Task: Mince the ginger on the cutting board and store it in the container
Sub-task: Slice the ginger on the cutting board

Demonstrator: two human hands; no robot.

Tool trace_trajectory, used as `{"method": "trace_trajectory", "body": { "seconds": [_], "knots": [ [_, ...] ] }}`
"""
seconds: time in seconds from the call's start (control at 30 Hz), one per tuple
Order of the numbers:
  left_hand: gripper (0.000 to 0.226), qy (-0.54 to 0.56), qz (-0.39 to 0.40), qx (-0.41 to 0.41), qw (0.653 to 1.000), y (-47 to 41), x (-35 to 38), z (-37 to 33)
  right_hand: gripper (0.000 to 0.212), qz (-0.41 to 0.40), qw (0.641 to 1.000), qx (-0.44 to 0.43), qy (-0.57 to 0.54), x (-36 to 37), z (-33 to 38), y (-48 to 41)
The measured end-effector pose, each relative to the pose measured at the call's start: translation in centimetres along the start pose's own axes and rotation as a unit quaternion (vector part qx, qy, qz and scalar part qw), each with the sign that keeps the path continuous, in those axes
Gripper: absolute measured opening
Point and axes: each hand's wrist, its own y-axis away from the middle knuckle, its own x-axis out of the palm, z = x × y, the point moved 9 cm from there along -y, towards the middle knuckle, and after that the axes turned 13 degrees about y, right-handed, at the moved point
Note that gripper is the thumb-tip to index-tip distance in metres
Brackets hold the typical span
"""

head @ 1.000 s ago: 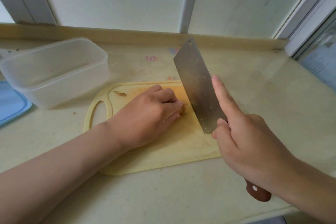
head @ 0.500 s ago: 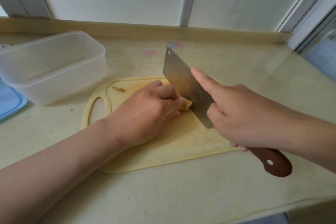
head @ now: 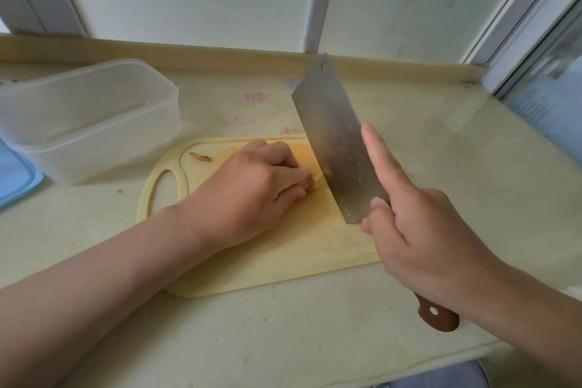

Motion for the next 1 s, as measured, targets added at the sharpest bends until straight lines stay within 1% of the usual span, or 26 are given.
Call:
{"method": "trace_trajectory", "body": {
  "seconds": [0.13, 0.23, 0.3, 0.4, 0.43, 0.5, 0.57, 0.63, 0.7, 0.77, 1.0],
  "knots": [
    [0.013, -0.006, 0.001, 0.002, 1.0, 0.0, 0.1, -0.1, 0.085, -0.005, 1.0, 0.006, 0.009, 0.0, -0.1, 0.1],
    [0.013, -0.002, -0.008, 0.008, 1.0, 0.0, 0.0, -0.2, 0.083, 0.014, 1.0, 0.015, 0.015, -0.1, -0.2, -0.2],
    [0.013, 0.0, -0.013, 0.011, 1.0, 0.1, 0.0, -0.2, 0.083, 0.049, 0.998, 0.031, 0.025, -0.2, -0.5, -1.0],
    [0.013, -0.004, -0.015, 0.021, 1.0, 0.1, 0.1, -0.3, 0.082, 0.125, 0.99, 0.058, 0.003, -0.1, -0.9, -2.8],
    [0.014, -0.004, -0.018, 0.022, 1.0, 0.1, 0.1, -0.3, 0.081, 0.144, 0.988, 0.051, 0.007, -0.1, -0.7, -3.3],
    [0.017, 0.006, -0.025, 0.02, 0.999, 0.2, -0.1, -0.2, 0.08, 0.156, 0.987, 0.031, 0.028, -0.2, 0.0, -3.8],
    [0.021, 0.015, -0.03, 0.011, 0.999, 0.2, -0.3, 0.0, 0.082, 0.134, 0.99, 0.032, 0.029, -0.2, 0.1, -3.2],
    [0.02, 0.015, -0.039, 0.002, 0.999, 0.3, -0.5, 0.2, 0.084, 0.09, 0.995, 0.041, 0.018, -0.1, -0.3, -2.1],
    [0.019, 0.014, -0.042, -0.003, 0.999, 0.4, -0.5, 0.3, 0.088, 0.036, 0.999, 0.027, 0.025, -0.2, -0.5, -1.1],
    [0.02, 0.013, -0.038, -0.003, 0.999, 0.4, -0.5, 0.2, 0.089, 0.003, 1.0, 0.007, 0.022, -0.1, -0.5, -0.5],
    [0.023, 0.005, -0.023, -0.009, 1.0, 0.4, -0.6, 0.0, 0.085, -0.012, 1.0, -0.008, -0.01, 0.1, -0.6, 0.1]
  ]
}}
